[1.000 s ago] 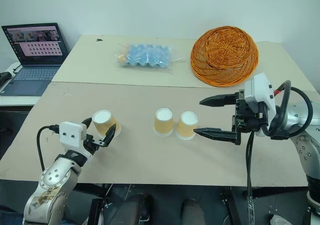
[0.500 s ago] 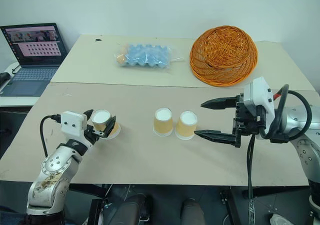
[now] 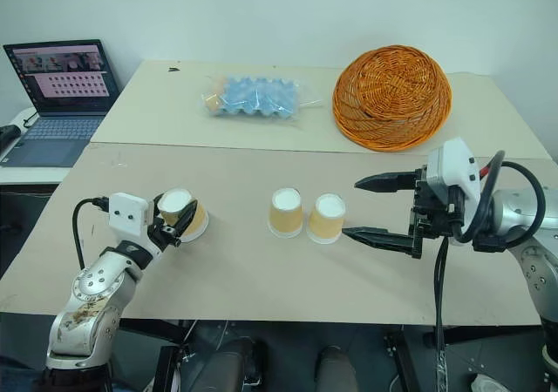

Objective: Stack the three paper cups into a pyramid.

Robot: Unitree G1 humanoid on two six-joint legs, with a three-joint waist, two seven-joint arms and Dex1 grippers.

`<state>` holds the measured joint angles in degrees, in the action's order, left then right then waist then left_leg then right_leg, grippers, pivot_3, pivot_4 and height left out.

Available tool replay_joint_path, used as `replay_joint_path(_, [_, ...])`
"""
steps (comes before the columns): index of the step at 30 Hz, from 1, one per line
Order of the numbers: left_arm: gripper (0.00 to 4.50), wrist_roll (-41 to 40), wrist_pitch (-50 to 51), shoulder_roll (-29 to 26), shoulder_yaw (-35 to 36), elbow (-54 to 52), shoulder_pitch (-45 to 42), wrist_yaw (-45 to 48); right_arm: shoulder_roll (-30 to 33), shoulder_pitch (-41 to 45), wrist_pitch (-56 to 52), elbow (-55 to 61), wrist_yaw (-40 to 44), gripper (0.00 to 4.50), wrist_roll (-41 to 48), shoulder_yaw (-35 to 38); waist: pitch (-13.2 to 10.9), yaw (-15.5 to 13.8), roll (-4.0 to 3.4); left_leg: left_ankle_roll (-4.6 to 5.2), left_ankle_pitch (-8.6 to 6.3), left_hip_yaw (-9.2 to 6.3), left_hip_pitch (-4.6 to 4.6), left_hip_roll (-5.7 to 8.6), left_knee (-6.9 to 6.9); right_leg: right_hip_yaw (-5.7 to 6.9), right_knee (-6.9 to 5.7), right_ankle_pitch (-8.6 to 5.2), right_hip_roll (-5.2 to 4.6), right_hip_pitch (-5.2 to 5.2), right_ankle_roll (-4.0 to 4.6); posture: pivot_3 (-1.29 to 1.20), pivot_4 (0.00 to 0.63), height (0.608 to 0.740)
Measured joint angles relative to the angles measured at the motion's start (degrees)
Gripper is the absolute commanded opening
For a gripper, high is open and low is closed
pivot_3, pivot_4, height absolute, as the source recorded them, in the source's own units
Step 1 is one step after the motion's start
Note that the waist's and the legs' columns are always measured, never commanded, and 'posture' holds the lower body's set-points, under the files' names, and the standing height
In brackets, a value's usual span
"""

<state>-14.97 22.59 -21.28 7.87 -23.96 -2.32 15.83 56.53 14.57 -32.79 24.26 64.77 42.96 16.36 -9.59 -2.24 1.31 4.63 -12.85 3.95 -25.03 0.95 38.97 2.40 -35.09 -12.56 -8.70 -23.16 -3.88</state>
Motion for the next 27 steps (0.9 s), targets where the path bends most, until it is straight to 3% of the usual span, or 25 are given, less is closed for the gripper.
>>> replay_joint_path(3, [2.37, -1.0, 1.3, -0.6, 0.0, 0.1, -4.7, 0.9, 0.0, -0.2, 0.0, 0.0, -0.3, 4.50, -0.1, 0.1, 0.0, -0.2, 0.01, -0.06, 0.05, -0.04, -0.04, 0.00, 0.01, 0.07, -0.04, 0.01, 0.02, -0.01, -0.01, 0.00, 0.150, 0.726])
replay_joint_path(9, [2.37, -7.4, 6.2, -5.3, 1.0, 1.2, -23.8, 7.1, -0.2, -2.1, 0.1, 1.1, -1.4, 4.50, -0.1, 0.4, 0.0, 0.0, -0.02, -0.10, 0.13, -0.02, -0.14, 0.11, 0.15, 0.07, -0.01, 0.05, 0.06, 0.07, -0.08, 0.00, 0.150, 0.726])
replay_joint_path(11, [2.37, -9.2, 7.1, -5.5, 0.7, 1.7, -25.5, 9.2, -0.2, -2.5, 0.1, 1.2, -1.7, 4.50, -0.1, 0.6, 0.0, 0.4, -0.02, -0.35, 0.29, 0.05, -0.14, 0.11, 0.13, 0.02, 0.01, 0.04, 0.08, 0.06, -0.11, 0.00, 0.150, 0.726])
replay_joint_path(15, [2.37, -12.2, 8.1, -5.7, -4.6, 7.2, -33.5, 18.4, -0.6, -4.2, 0.1, 2.1, -3.1, 4.50, -0.1, 1.5, 0.0, -0.1, 0.01, -0.39, 0.35, 0.02, -0.17, 0.11, 0.18, 0.10, -0.05, 0.02, 0.22, 0.09, -0.14, 0.00, 0.150, 0.726])
replay_joint_path(21, [2.37, -12.3, 6.0, 0.1, -12.5, 16.0, -42.6, 28.1, -1.2, -6.6, 0.1, 3.7, -4.8, 4.50, -0.2, 2.6, 0.0, 0.0, 0.04, -0.26, 0.28, 0.03, -0.21, 0.14, 0.30, 0.03, -0.02, 0.06, 0.22, 0.12, -0.22, 0.00, 0.150, 0.726])
replay_joint_path(27, [2.37, -14.6, 6.0, 4.3, -13.8, 22.1, -50.9, 34.2, -1.4, -8.9, 0.1, 5.5, -6.5, 4.50, -0.2, 4.1, 0.0, 0.2, 0.02, -0.02, 0.14, 0.03, -0.21, 0.13, 0.31, 0.00, -0.05, 0.04, 0.23, 0.12, -0.25, 0.00, 0.150, 0.726])
